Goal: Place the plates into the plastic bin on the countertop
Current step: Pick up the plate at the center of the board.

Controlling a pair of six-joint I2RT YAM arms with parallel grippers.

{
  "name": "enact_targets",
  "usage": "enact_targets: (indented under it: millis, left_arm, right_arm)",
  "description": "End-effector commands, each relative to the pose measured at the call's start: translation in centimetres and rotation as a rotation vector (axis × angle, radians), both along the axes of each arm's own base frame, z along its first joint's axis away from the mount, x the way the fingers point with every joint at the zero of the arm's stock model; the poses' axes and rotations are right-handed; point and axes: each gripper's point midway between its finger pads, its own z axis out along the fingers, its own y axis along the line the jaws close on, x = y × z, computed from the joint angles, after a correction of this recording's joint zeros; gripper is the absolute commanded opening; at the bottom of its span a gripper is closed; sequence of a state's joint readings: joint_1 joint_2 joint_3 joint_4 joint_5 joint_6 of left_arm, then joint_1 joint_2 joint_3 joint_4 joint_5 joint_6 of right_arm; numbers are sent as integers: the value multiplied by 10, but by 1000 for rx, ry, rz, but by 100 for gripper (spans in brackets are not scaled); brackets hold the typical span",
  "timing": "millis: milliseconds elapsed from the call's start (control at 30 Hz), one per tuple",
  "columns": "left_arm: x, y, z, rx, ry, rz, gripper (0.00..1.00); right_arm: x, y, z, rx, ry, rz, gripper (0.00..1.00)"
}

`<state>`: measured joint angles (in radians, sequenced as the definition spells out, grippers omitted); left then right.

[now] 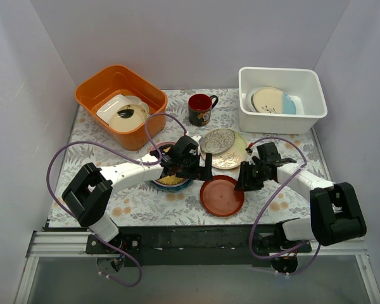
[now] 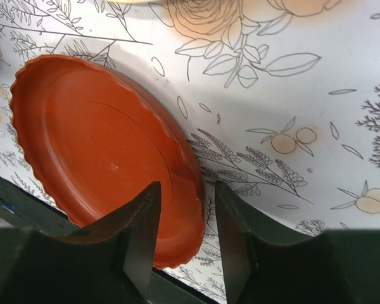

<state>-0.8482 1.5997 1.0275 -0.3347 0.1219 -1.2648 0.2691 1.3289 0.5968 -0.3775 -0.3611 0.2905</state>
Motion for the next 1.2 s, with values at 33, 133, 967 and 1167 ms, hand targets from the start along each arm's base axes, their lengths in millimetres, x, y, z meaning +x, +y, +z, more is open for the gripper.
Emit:
enact_targets:
  millis: [33,133,967,1167]
  left_arm:
    - [1,-4,8,-27,-10,-9,98]
    - [2,-3,8,-25,-12,-6,98]
    - [6,-5,19,-38,-37,-2,98]
    - [9,-8,25,-47,-51,-1,98]
  right_arm:
    - [-12,-11,-26,-145,59,-1,45]
    - [-15,-13,-32,-200,75,-2,44]
    - [-5,-9,-24,-256,41,26,1]
    - [-1,-7,-16,-249,28,29,1]
